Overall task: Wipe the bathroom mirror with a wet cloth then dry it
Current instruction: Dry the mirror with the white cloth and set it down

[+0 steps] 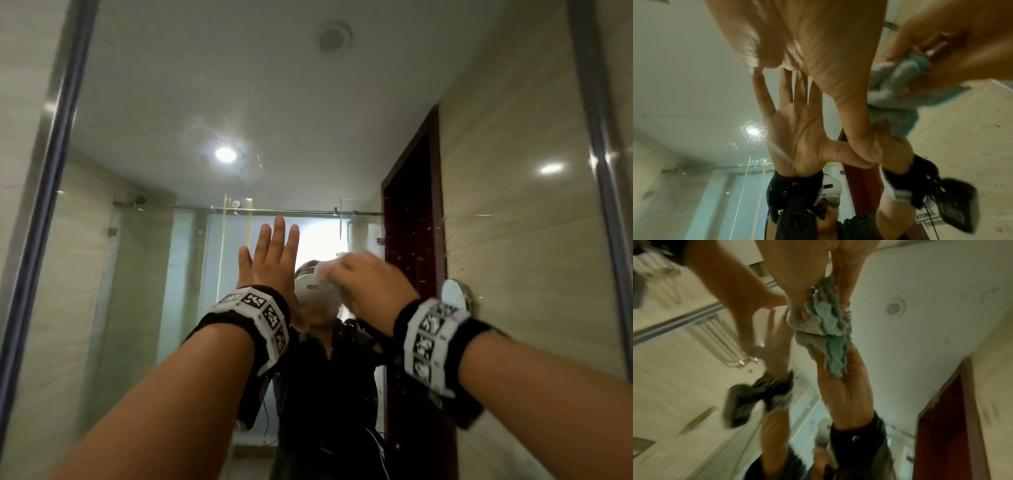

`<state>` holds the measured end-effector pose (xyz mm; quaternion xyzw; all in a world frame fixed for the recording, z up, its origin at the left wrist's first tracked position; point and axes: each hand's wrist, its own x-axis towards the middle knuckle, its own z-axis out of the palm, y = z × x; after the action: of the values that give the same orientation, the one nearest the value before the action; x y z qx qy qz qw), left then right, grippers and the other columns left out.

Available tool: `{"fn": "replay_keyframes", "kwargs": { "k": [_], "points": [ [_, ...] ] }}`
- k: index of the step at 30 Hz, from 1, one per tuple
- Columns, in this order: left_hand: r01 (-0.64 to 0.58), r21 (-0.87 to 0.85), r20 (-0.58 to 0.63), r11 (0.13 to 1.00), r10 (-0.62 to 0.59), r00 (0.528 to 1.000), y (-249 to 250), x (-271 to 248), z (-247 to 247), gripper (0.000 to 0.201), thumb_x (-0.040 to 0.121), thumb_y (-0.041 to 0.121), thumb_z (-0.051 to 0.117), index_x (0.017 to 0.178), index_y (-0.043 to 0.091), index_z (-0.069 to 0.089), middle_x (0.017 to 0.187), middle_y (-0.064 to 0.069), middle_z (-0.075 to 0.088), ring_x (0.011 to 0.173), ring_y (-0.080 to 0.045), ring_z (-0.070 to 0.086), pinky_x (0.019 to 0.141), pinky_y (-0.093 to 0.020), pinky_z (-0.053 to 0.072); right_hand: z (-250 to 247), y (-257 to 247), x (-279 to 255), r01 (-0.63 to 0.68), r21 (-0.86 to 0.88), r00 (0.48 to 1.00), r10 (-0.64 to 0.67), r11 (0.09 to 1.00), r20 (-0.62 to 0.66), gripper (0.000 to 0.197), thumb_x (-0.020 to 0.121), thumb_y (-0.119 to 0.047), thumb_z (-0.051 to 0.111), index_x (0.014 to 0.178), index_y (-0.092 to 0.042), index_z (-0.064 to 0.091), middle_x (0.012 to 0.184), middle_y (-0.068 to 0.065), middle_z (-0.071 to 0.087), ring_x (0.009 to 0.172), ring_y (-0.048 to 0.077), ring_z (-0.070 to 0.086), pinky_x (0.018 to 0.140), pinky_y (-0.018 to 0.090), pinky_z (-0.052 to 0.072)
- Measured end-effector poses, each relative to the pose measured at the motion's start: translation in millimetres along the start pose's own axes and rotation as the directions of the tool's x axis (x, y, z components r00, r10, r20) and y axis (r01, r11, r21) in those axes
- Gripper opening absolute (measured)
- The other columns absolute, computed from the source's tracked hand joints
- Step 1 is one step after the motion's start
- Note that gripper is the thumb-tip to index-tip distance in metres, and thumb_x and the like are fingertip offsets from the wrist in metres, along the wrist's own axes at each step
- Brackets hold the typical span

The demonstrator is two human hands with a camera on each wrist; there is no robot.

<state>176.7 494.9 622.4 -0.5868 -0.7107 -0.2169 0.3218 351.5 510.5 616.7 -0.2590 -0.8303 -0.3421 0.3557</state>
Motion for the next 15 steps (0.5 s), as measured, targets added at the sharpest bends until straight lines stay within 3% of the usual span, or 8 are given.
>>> {"fn": "replay_keyframes", "kwargs": {
  "k": [2, 4, 6, 8, 10, 12, 15],
  "points": [
    [-0.001, 0.007, 0.006, 1.0, 0.001, 1.0, -0.5, 0.0, 0.2, 0.16, 0.043, 0.063, 0.084, 0.139, 0.02, -0.036, 0.146, -0.004, -0.042, 0.139, -0.026, -0.03, 0.116, -0.053, 0.001, -23.3, 13.0, 36.0, -0.162, 0.019, 0.979, 0.163, 0.987, -0.124, 0.024, 0.084, -0.011, 0.054, 0.098, -0.03, 0.06, 0.092, -0.004, 0.057, 0.089, 0.019, 0.056, 0.076, 0.032, 0.049],
    [-0.004, 0.016, 0.0, 1.0, 0.004, 1.0, -0.9, 0.1, 0.1, 0.16, 0.043, 0.064, 0.084, 0.139, 0.021, -0.036, 0.146, -0.003, -0.042, 0.14, -0.026, -0.029, 0.117, -0.053, 0.001, -51.6, 24.4, 66.1, -0.315, 0.128, 0.918, 0.336, 0.941, -0.213, 0.024, 0.084, -0.009, 0.053, 0.1, -0.023, 0.064, 0.095, 0.001, 0.06, 0.088, 0.022, 0.058, 0.079, 0.03, 0.048],
    [-0.007, 0.016, -0.004, 1.0, 0.007, 1.0, -1.5, -0.4, -0.1, 0.16, 0.043, 0.064, 0.084, 0.14, 0.021, -0.036, 0.146, -0.003, -0.042, 0.14, -0.026, -0.029, 0.117, -0.052, 0.0, -62.0, 28.1, 83.0, -0.373, 0.139, 0.888, 0.396, 0.917, -0.233, 0.023, 0.084, -0.007, 0.054, 0.103, -0.015, 0.065, 0.098, 0.005, 0.059, 0.089, 0.022, 0.058, 0.079, 0.029, 0.046],
    [-0.01, 0.012, -0.007, 1.0, 0.01, 1.0, -1.7, -0.3, -0.3, 0.159, 0.044, 0.064, 0.084, 0.14, 0.021, -0.035, 0.146, -0.003, -0.042, 0.14, -0.026, -0.029, 0.117, -0.052, -0.001, -50.9, 24.5, 85.7, -0.356, 0.08, 0.898, 0.364, 0.931, -0.246, 0.025, 0.084, -0.005, 0.053, 0.105, -0.013, 0.062, 0.099, 0.005, 0.058, 0.09, 0.024, 0.058, 0.077, 0.03, 0.047],
    [-0.009, 0.018, -0.001, 1.0, 0.009, 1.0, -1.5, -1.3, -0.7, 0.159, 0.044, 0.065, 0.083, 0.139, 0.021, -0.036, 0.146, -0.003, -0.043, 0.139, -0.026, -0.03, 0.116, -0.052, -0.001, -25.1, 13.8, 70.9, -0.258, -0.051, 0.938, 0.238, 0.965, -0.254, 0.031, 0.085, -0.007, 0.054, 0.113, -0.017, 0.055, 0.11, 0.004, 0.057, 0.102, 0.027, 0.056, 0.078, 0.032, 0.05],
    [-0.006, 0.036, 0.007, 0.999, 0.005, 1.0, -1.7, -1.8, -1.0, 0.159, 0.045, 0.066, 0.083, 0.139, 0.02, -0.038, 0.144, -0.004, -0.045, 0.139, -0.026, -0.031, 0.116, -0.052, -0.001, -2.1, 6.4, 43.8, -0.139, -0.084, 0.982, 0.126, 0.987, -0.143, 0.048, 0.083, -0.007, 0.059, 0.125, -0.022, 0.043, 0.126, 0.003, 0.05, 0.116, 0.027, 0.047, 0.082, 0.034, 0.052],
    [-0.01, 0.04, 0.007, 0.999, 0.01, 1.0, -1.3, -1.8, -1.2, 0.159, 0.046, 0.067, 0.082, 0.138, 0.019, -0.038, 0.143, -0.005, -0.046, 0.139, -0.027, -0.031, 0.116, -0.052, -0.001, 9.6, -2.5, 5.6, 0.009, -0.012, 1.0, -0.009, 1.0, 0.028, 0.057, 0.081, -0.009, 0.066, 0.13, -0.024, 0.041, 0.131, 0.002, 0.046, 0.116, 0.023, 0.046, 0.085, 0.037, 0.053]
  ]
}}
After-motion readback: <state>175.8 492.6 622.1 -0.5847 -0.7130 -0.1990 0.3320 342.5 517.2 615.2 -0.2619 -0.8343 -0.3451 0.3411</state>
